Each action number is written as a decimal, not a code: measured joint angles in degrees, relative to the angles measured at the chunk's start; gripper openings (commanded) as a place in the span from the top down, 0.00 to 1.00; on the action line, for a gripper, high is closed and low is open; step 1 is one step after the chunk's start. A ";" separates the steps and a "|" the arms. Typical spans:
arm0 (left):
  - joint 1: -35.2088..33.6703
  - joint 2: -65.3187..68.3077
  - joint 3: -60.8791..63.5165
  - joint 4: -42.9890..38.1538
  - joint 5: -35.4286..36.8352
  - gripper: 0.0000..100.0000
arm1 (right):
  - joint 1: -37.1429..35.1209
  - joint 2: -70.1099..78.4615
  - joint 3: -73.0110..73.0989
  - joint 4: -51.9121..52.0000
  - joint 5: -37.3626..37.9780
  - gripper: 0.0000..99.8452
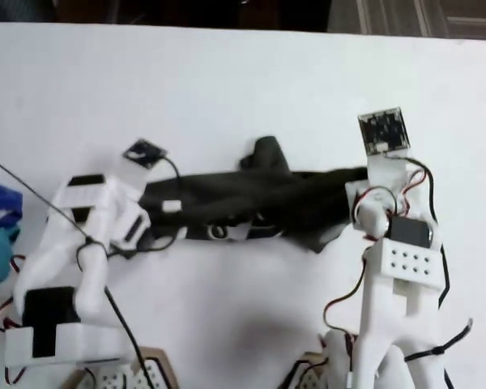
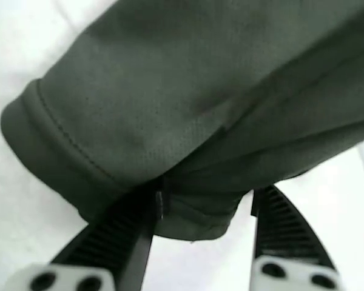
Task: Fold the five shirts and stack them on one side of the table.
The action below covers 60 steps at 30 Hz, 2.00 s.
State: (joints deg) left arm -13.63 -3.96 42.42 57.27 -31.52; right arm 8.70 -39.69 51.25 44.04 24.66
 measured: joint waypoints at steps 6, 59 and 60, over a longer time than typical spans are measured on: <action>1.23 0.26 -2.02 2.29 0.18 0.96 | 0.00 0.00 1.14 0.00 0.00 0.98; 7.47 0.97 -50.55 44.04 7.30 0.97 | 4.92 0.26 -7.30 2.81 -6.59 0.98; 7.47 0.62 -51.25 44.04 7.30 0.97 | 4.92 0.18 -9.41 4.04 -6.77 0.98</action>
State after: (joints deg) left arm -6.15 -3.34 -8.84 101.32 -24.22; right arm 13.63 -39.52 41.85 48.09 17.89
